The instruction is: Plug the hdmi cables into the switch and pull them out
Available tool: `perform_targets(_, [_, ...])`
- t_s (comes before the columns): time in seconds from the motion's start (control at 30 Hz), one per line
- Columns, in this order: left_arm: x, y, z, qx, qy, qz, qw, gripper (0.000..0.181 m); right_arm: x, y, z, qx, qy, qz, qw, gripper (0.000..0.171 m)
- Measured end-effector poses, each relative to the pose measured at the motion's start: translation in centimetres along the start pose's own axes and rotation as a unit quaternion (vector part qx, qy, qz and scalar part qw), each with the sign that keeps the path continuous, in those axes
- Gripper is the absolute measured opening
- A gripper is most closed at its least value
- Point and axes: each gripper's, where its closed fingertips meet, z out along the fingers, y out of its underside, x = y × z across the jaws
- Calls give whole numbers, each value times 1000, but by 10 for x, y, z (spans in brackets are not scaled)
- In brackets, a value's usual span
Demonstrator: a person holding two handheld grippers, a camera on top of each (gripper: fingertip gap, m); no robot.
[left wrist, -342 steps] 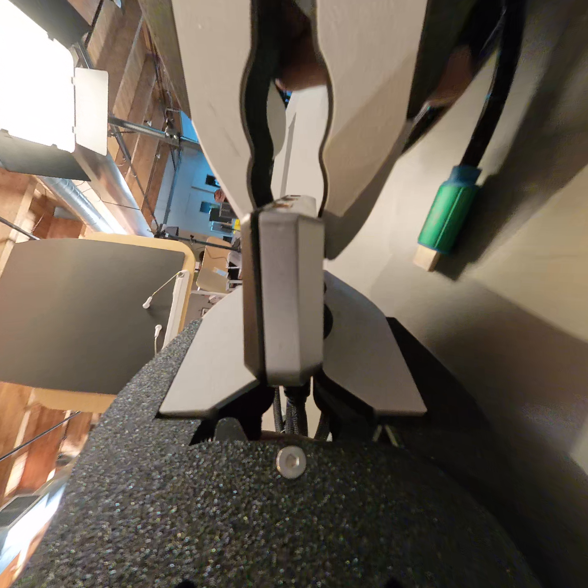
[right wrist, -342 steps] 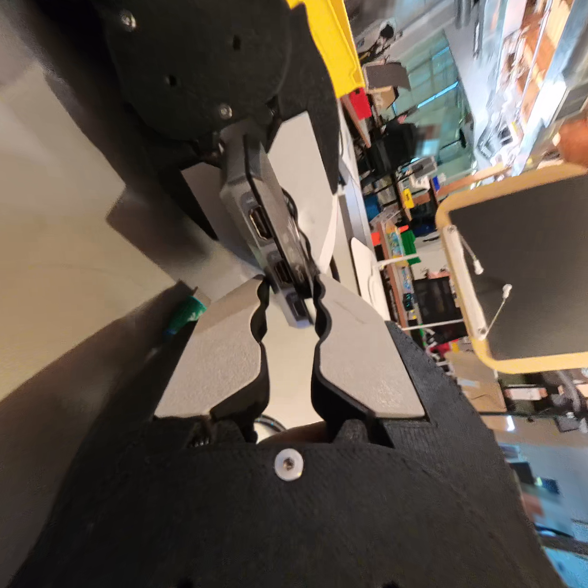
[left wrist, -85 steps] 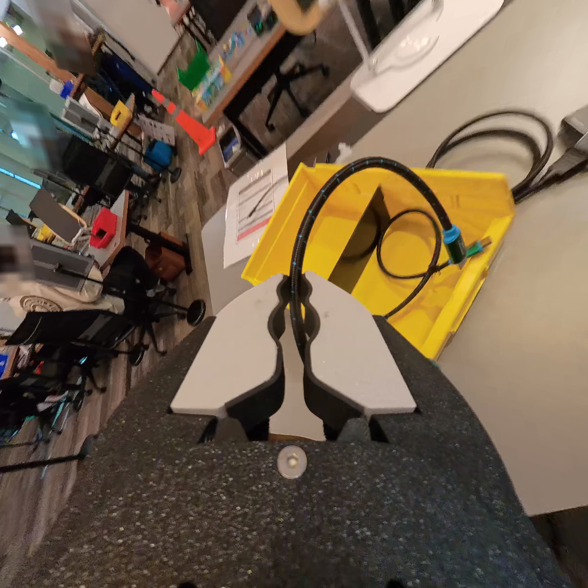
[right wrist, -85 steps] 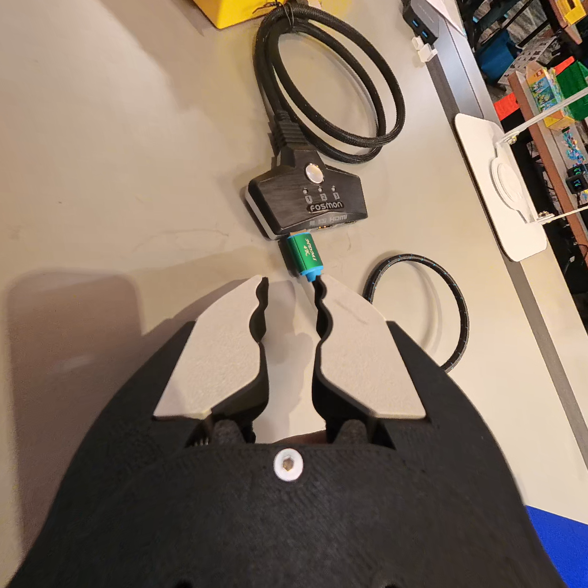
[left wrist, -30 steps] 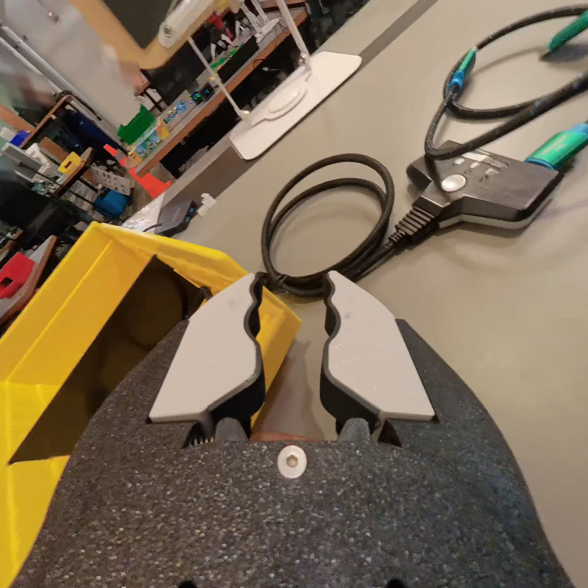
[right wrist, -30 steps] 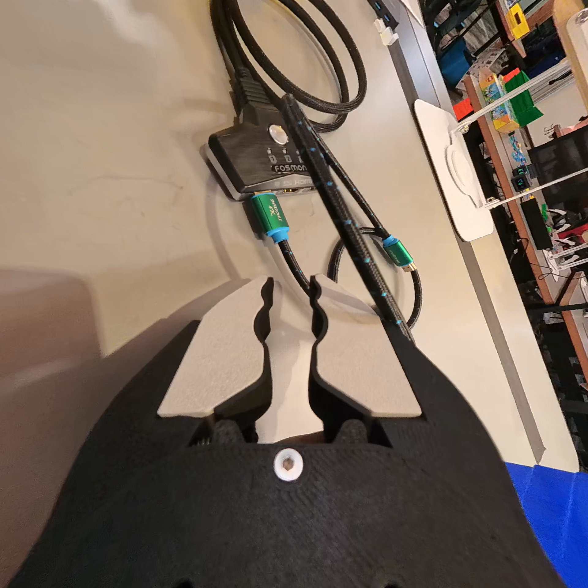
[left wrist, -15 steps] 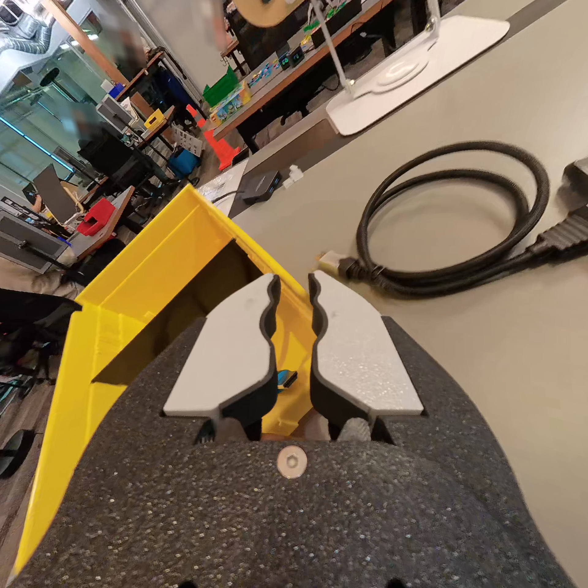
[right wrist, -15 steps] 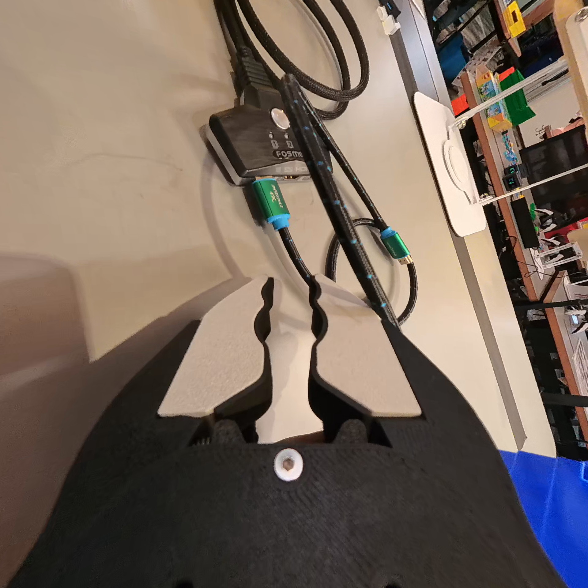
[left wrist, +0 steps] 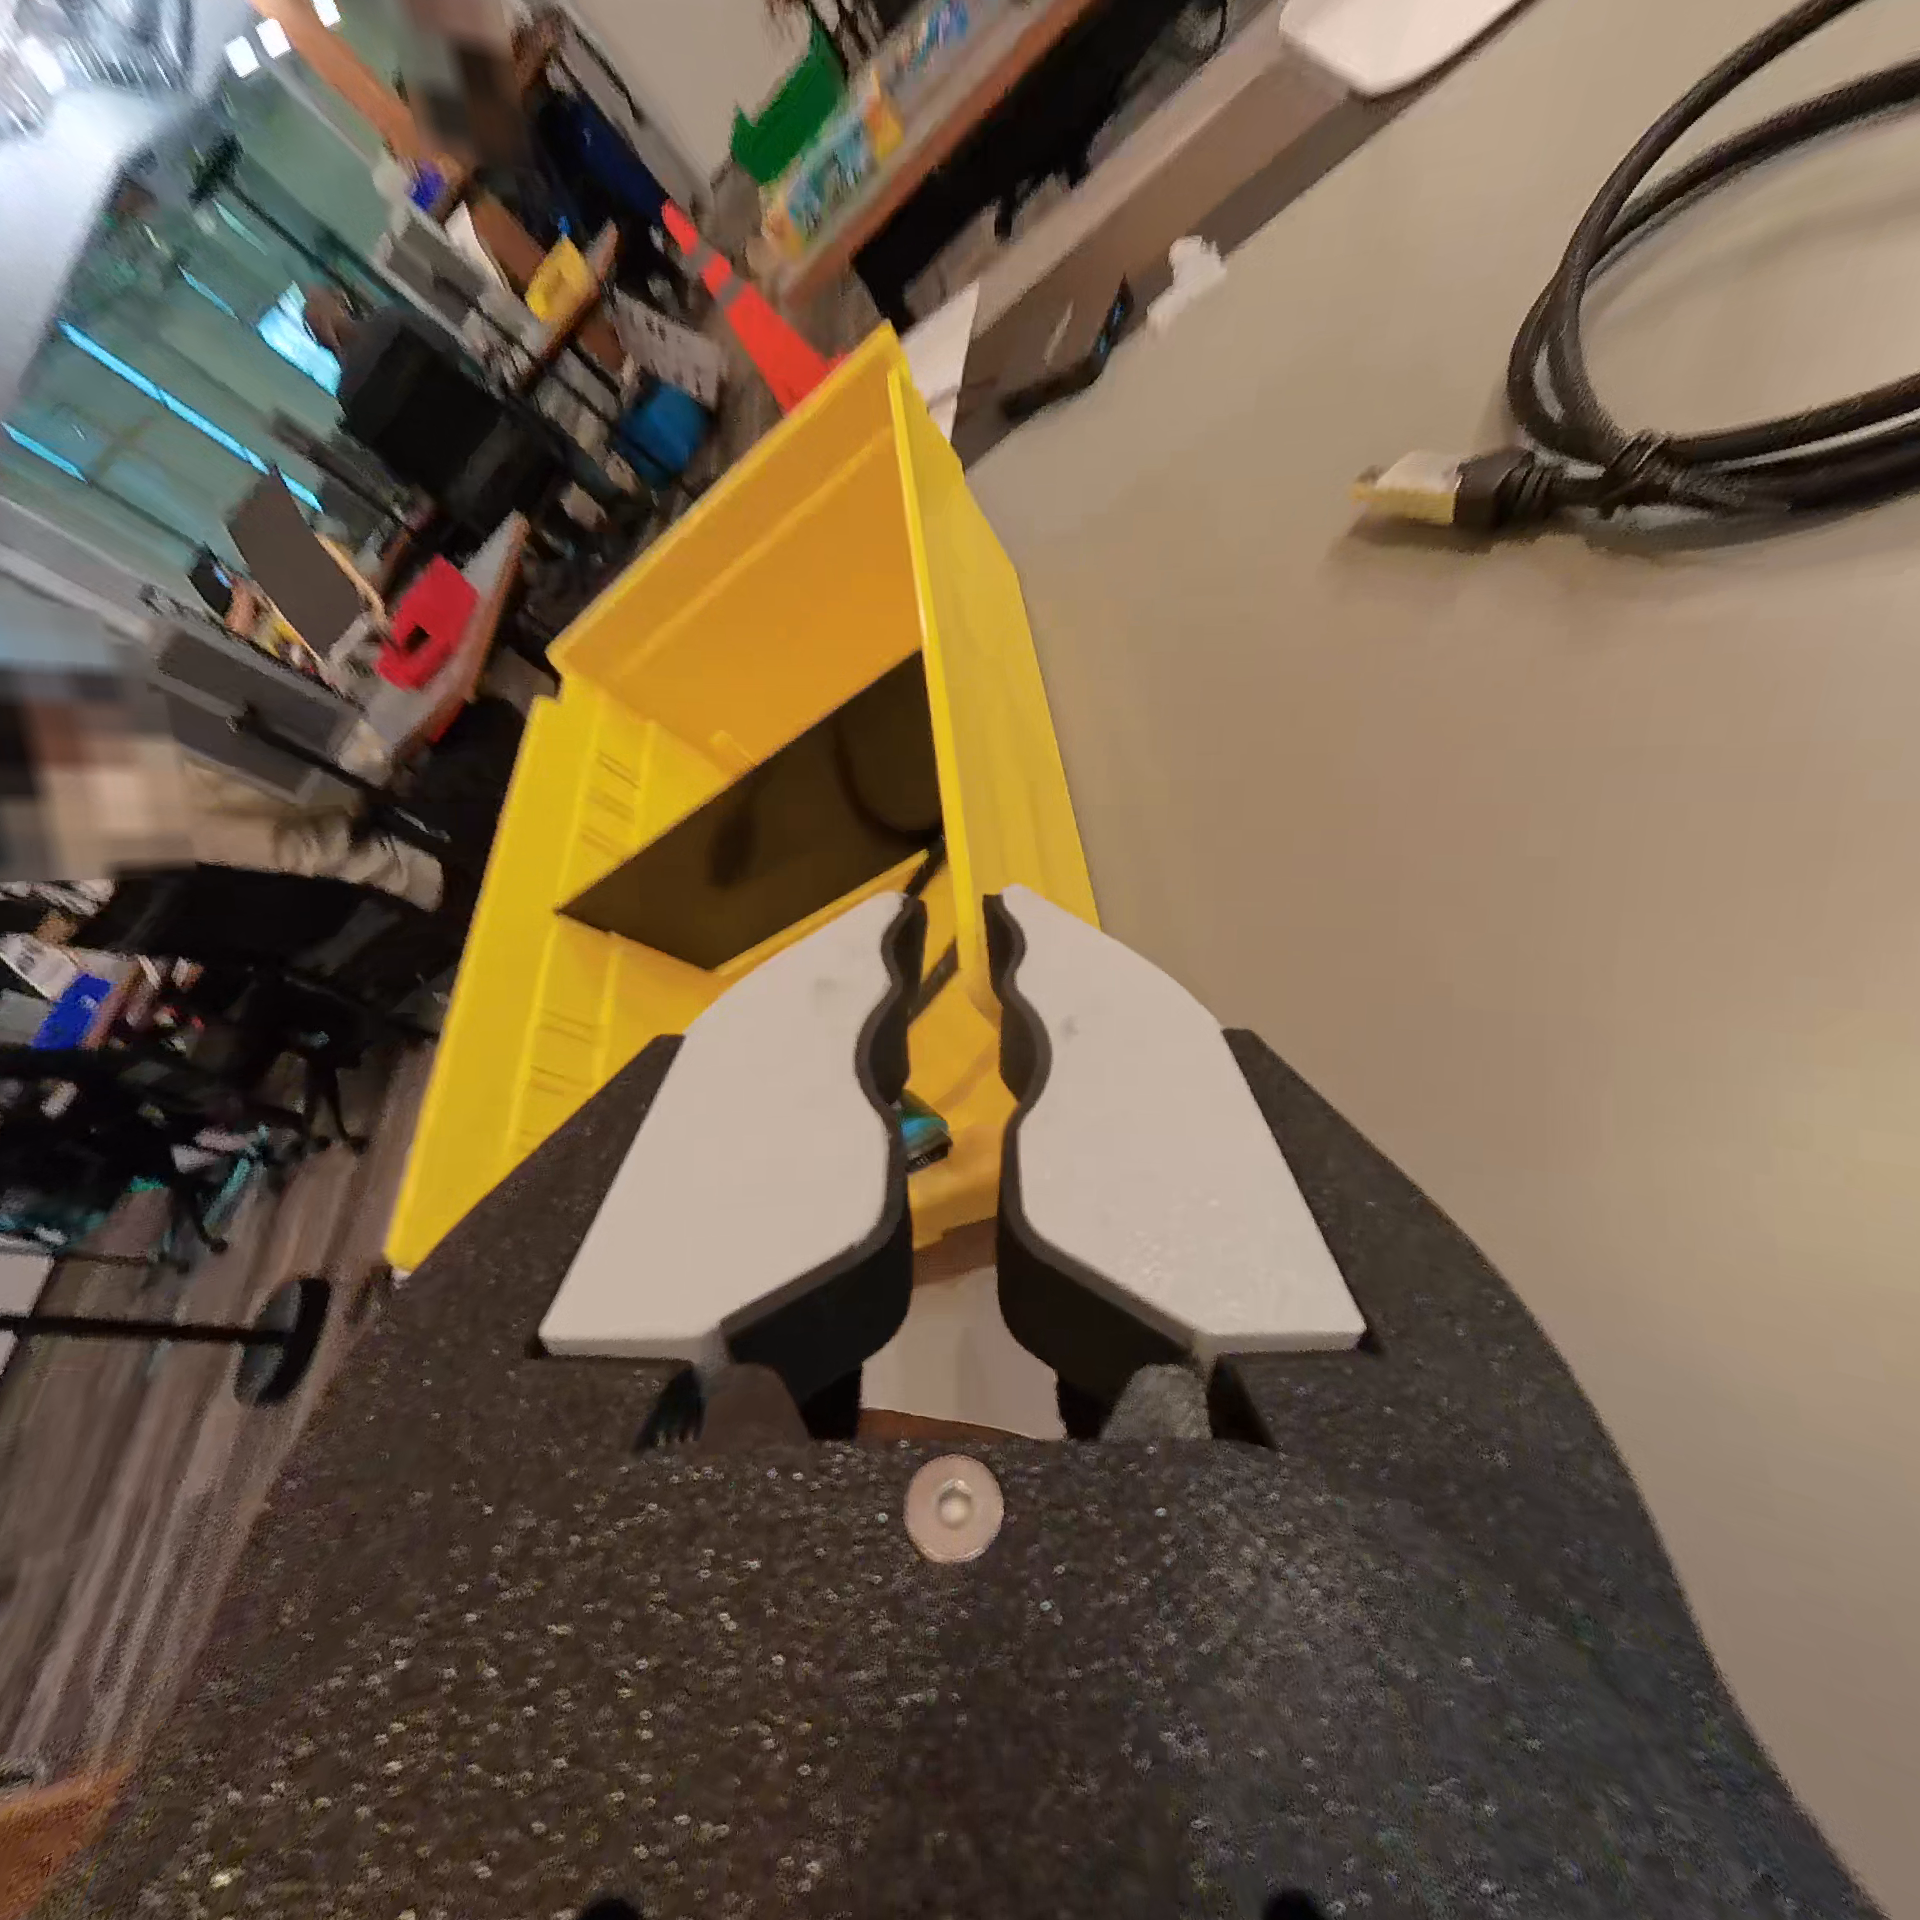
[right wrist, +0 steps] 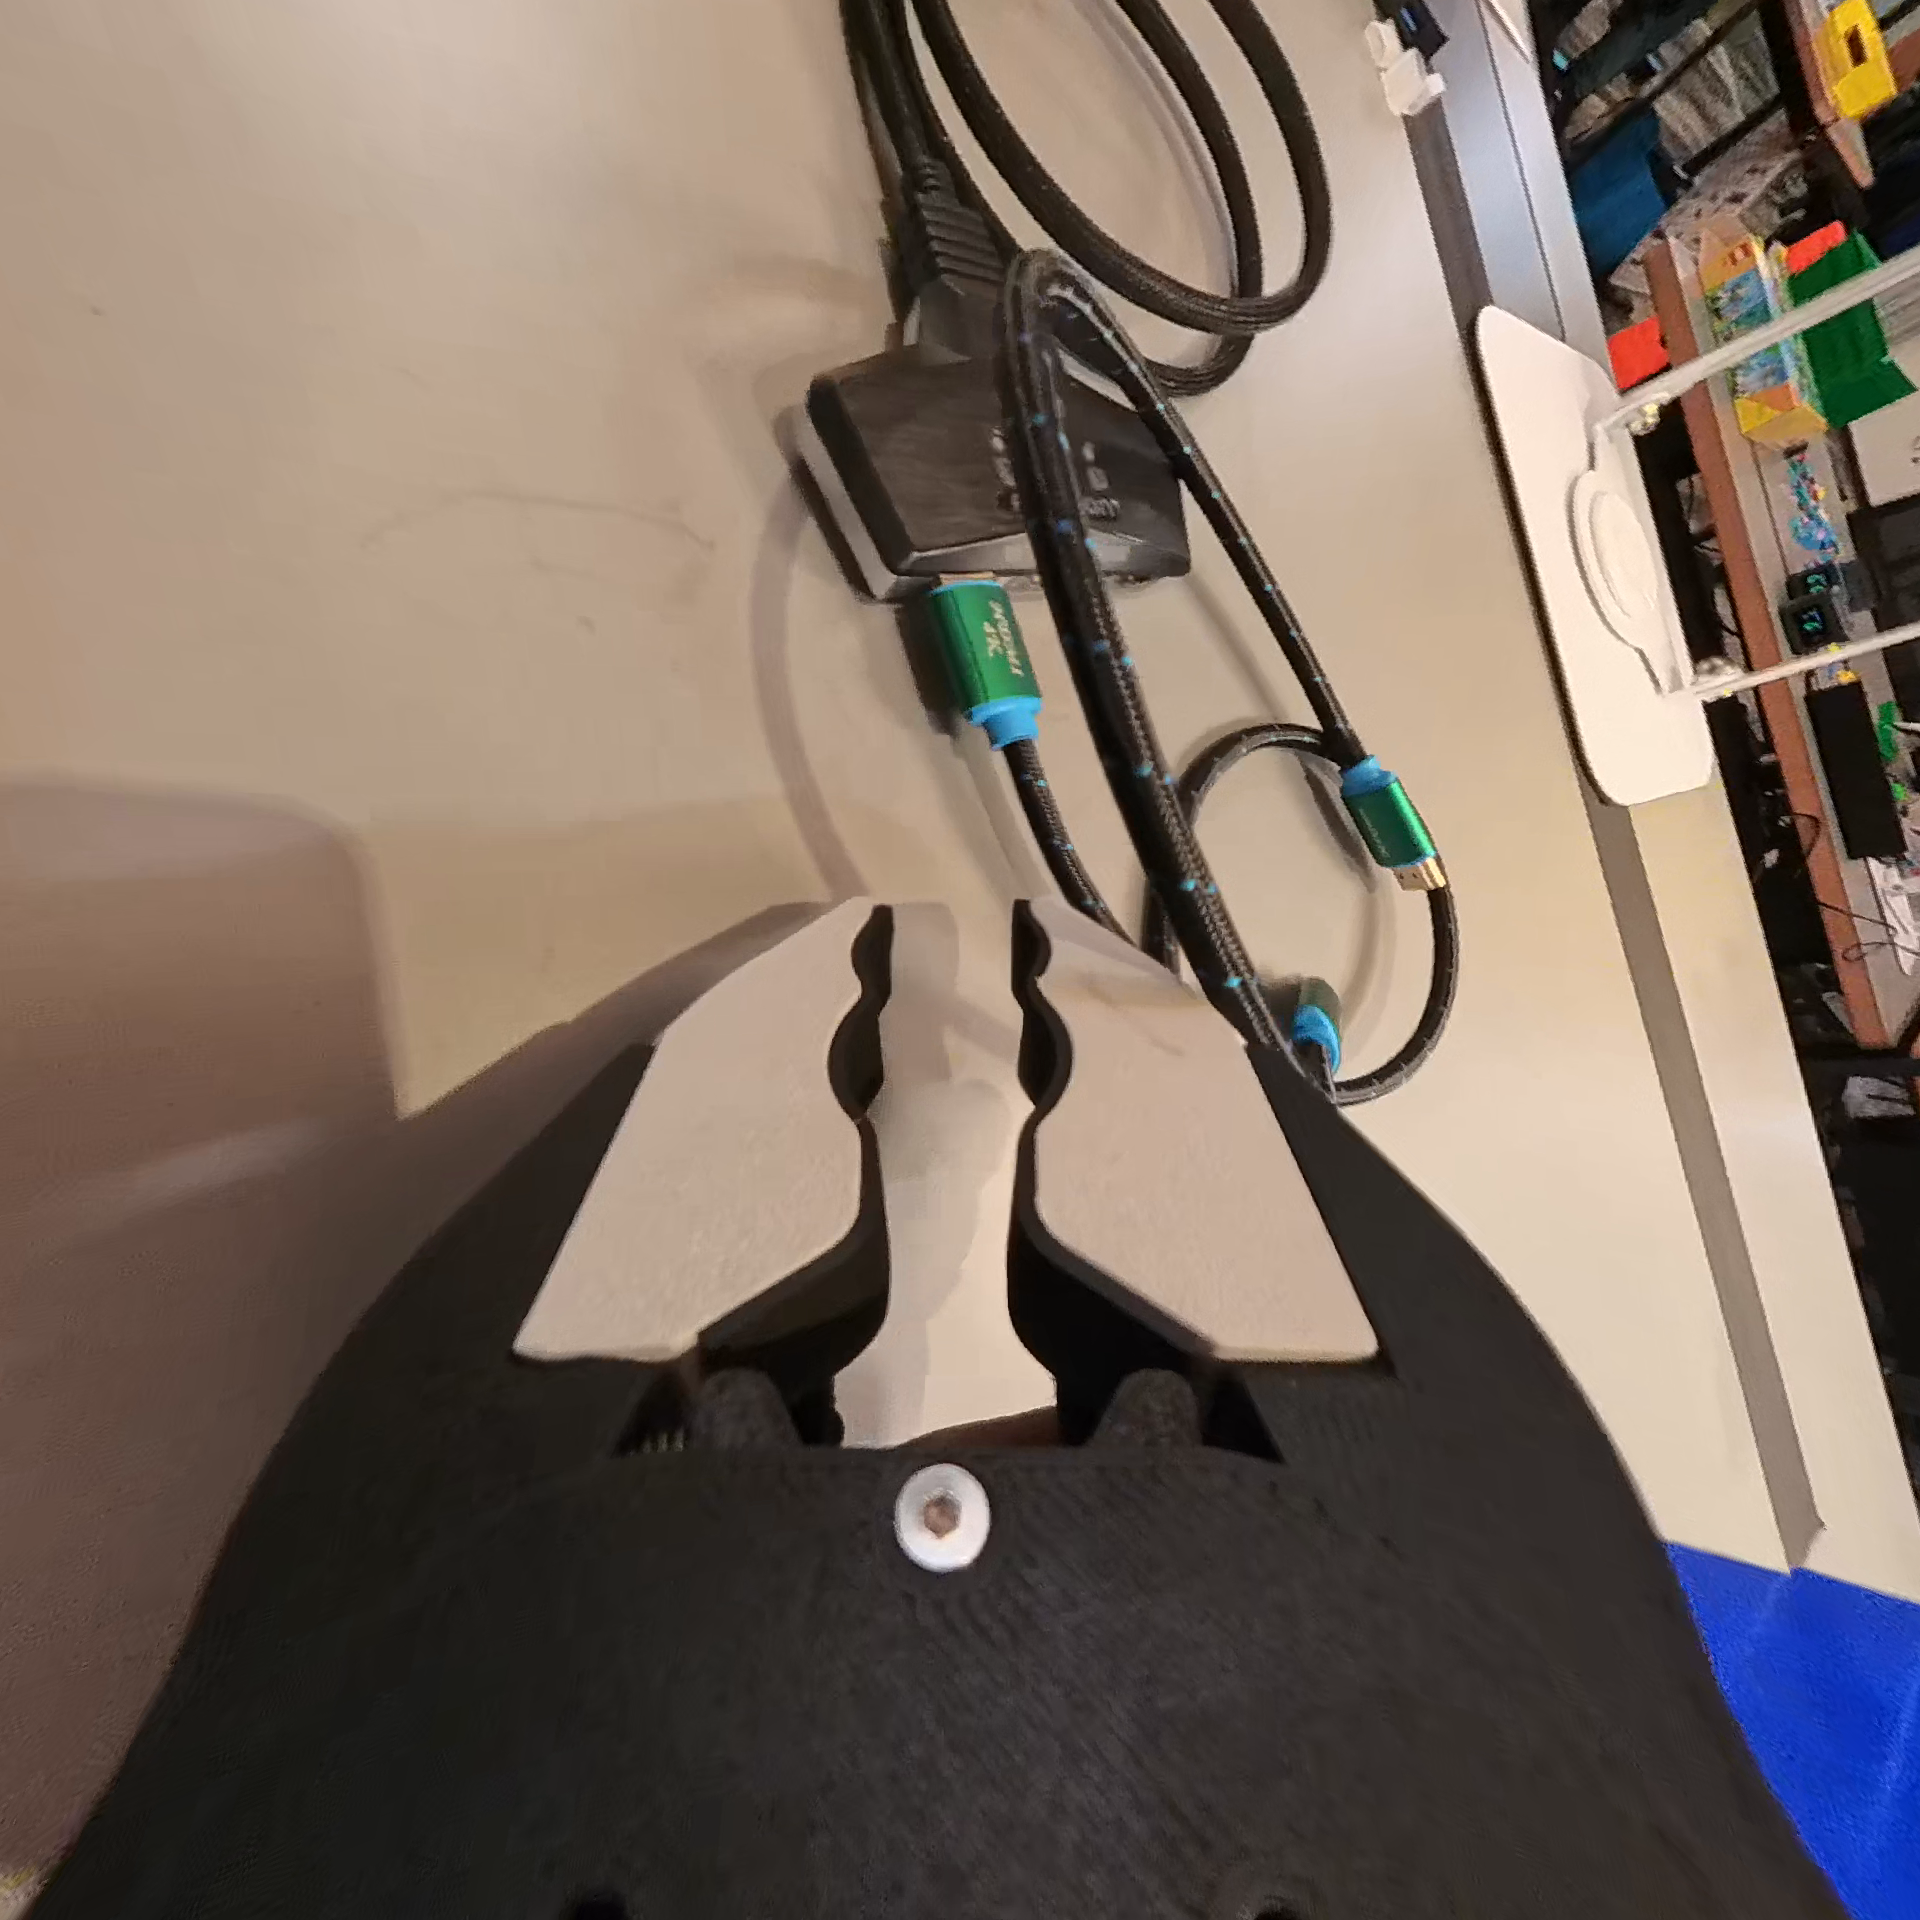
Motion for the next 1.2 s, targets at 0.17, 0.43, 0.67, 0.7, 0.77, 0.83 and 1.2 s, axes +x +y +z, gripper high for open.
perform_targets(0.17, [24, -57, -24, 112, 34, 35, 993, 21, -15, -7, -5, 35, -51, 1, 998, 22])
perform_targets(0.43, [116, -150, -13, 239, 198, 53, 949, 38, -24, -28, -29, 89, -102, 30, 990, 24])
perform_targets(0.67, [168, -223, 54, 289, 294, -24, 911, 39, -6, -65, -42, 137, -90, 55, 985, 25])
perform_targets(0.7, [175, -223, 68, 280, 294, -34, 913, 39, -3, -68, -38, 131, -79, 52, 987, 27])
perform_targets(0.77, [188, -213, 84, 251, 297, -60, 919, 39, 0, -69, -26, 111, -60, 42, 991, 32])
perform_targets(0.83, [193, -205, 80, 267, 293, -71, 915, 39, -5, -67, -13, 95, -54, 29, 994, 35])
perform_targets(1.2, [208, -183, 71, 261, 294, -49, 918, 34, 12, -28, -14, 29, 15, 7, 999, 10])
